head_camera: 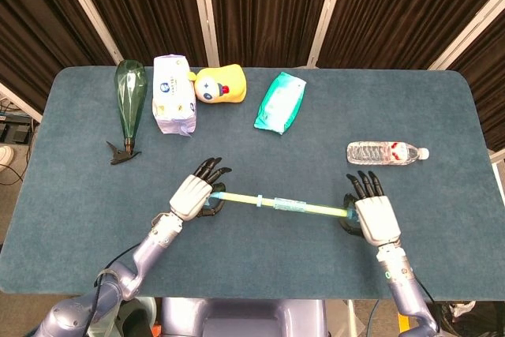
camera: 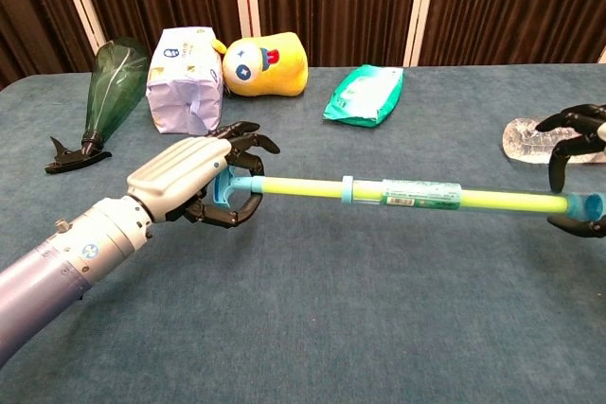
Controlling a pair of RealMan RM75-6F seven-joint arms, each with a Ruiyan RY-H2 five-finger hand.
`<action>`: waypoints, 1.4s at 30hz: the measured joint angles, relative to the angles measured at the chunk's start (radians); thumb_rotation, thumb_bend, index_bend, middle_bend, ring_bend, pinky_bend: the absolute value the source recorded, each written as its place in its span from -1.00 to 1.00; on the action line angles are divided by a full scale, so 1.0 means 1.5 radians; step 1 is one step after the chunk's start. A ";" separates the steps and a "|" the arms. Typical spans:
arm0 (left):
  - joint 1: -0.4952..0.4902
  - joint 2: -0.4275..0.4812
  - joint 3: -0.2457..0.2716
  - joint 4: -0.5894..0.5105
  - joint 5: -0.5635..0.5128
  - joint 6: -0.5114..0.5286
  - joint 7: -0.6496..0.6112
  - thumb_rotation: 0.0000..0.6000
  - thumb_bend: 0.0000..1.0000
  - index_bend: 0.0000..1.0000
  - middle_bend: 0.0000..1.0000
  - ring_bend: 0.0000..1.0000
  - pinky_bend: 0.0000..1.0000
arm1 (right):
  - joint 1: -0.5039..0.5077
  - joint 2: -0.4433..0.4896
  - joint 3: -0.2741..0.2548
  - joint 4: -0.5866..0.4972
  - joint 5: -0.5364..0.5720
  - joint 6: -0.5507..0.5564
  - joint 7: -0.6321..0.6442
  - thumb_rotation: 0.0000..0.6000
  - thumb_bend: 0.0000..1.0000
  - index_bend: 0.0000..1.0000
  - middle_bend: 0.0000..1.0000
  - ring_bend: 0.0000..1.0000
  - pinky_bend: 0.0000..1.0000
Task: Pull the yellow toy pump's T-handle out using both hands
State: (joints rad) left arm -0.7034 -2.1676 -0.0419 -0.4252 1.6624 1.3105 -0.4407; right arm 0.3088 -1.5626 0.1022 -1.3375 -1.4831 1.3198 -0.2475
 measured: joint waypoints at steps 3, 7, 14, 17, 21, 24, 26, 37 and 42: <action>0.004 0.016 0.004 -0.017 0.003 0.015 0.013 1.00 0.00 0.27 -0.66 -1.00 -0.88 | -0.001 0.008 0.008 0.002 0.007 0.004 0.007 1.00 0.08 0.60 -0.68 -0.93 -1.00; 0.010 0.041 0.009 -0.043 0.007 0.036 0.033 1.00 0.00 0.28 -0.65 -1.00 -0.88 | -0.003 0.020 0.014 0.000 0.011 0.011 0.013 1.00 0.08 0.60 -0.68 -0.93 -1.00; 0.020 0.081 0.017 -0.093 0.012 0.062 0.060 1.00 0.00 0.28 -0.65 -1.00 -0.88 | -0.008 0.038 0.022 -0.007 0.018 0.024 0.017 1.00 0.08 0.60 -0.67 -0.93 -1.00; 0.024 0.098 0.021 -0.114 0.016 0.072 0.073 1.00 0.00 0.29 -0.65 -1.00 -0.88 | -0.010 0.045 0.026 -0.008 0.022 0.027 0.019 1.00 0.08 0.60 -0.67 -0.93 -1.00; 0.027 0.113 0.025 -0.141 0.020 0.081 0.088 1.00 0.00 0.29 -0.65 -1.00 -0.88 | -0.011 0.054 0.033 -0.008 0.029 0.030 0.022 1.00 0.08 0.60 -0.67 -0.92 -1.00; 0.029 0.125 0.026 -0.161 0.021 0.085 0.098 1.00 0.00 0.29 -0.65 -1.00 -0.88 | -0.011 0.060 0.038 -0.008 0.034 0.032 0.024 1.00 0.08 0.60 -0.67 -0.92 -1.00; 0.030 0.133 0.028 -0.174 0.023 0.089 0.104 1.00 0.00 0.29 -0.65 -1.00 -0.88 | -0.010 0.064 0.042 -0.006 0.039 0.033 0.024 1.00 0.08 0.60 -0.67 -0.92 -1.00; 0.046 0.172 0.039 -0.225 0.036 0.124 0.135 1.00 -0.01 0.29 -0.64 -1.00 -0.88 | -0.008 0.079 0.062 0.010 0.067 0.026 0.041 1.00 0.08 0.60 -0.67 -0.92 -1.00; 0.057 0.186 0.038 -0.240 0.038 0.148 0.147 1.00 -0.01 0.29 -0.64 -1.00 -0.88 | -0.004 0.083 0.073 0.018 0.080 0.020 0.051 1.00 0.08 0.60 -0.67 -0.91 -1.00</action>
State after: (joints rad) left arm -0.6176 -1.8883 0.0145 -0.7855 1.7195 1.5329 -0.2197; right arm 0.3035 -1.4379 0.2113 -1.3111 -1.3628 1.3497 -0.1706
